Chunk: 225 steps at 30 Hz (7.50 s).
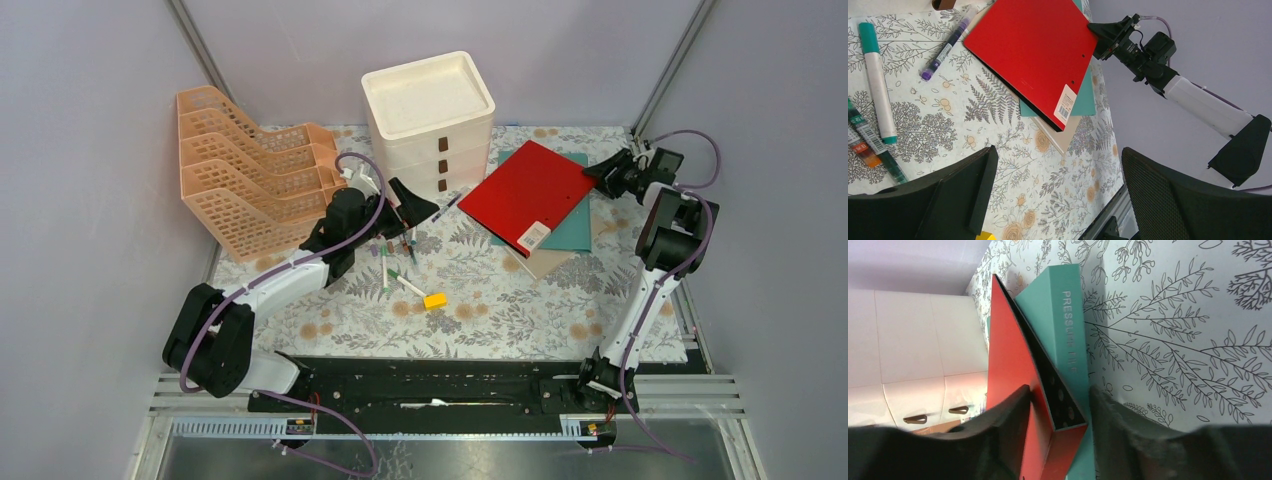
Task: Organize the desk
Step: Pick up the folder from the center of the board, then place the folder in the storage box.
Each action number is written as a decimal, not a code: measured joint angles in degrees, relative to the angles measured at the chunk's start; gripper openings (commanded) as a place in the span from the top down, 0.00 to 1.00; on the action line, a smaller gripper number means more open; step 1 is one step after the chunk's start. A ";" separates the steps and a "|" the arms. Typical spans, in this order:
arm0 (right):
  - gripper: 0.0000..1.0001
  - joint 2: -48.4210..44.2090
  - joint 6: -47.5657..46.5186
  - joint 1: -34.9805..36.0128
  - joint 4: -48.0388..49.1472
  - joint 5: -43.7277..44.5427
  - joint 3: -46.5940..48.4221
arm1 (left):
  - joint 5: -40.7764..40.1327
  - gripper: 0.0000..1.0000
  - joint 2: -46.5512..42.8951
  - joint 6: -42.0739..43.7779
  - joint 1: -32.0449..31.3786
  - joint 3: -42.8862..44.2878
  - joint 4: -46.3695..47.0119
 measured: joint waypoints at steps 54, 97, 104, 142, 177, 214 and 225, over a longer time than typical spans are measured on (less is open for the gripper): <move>0.43 -9.42 -12.41 -5.86 -10.93 -5.95 -14.49 | 2.01 0.01 0.83 9.11 -8.66 3.76 3.80; 0.88 -45.29 -10.25 -10.05 -32.76 -0.11 -23.50 | -21.38 0.03 46.38 66.69 -36.41 54.40 -7.17; 0.87 -47.28 -9.90 -9.99 -35.45 -0.09 -23.50 | -35.12 0.15 55.58 72.81 -38.75 64.98 -11.96; 0.86 -54.69 -2.64 10.67 -48.46 -10.60 -11.26 | -30.38 1.00 4.24 65.18 -32.98 14.23 -7.02; 0.01 -48.37 -29.70 25.79 -30.60 -25.44 -4.76 | 33.92 1.00 -14.80 17.35 10.34 5.18 10.21; 0.01 -45.99 -27.39 35.19 -30.32 -30.71 -0.76 | 32.46 1.00 -18.80 7.45 14.01 2.21 18.97; 0.51 -46.01 -16.57 35.17 -17.68 -32.20 -5.29 | 32.46 1.00 -18.80 1.38 17.09 -0.70 24.02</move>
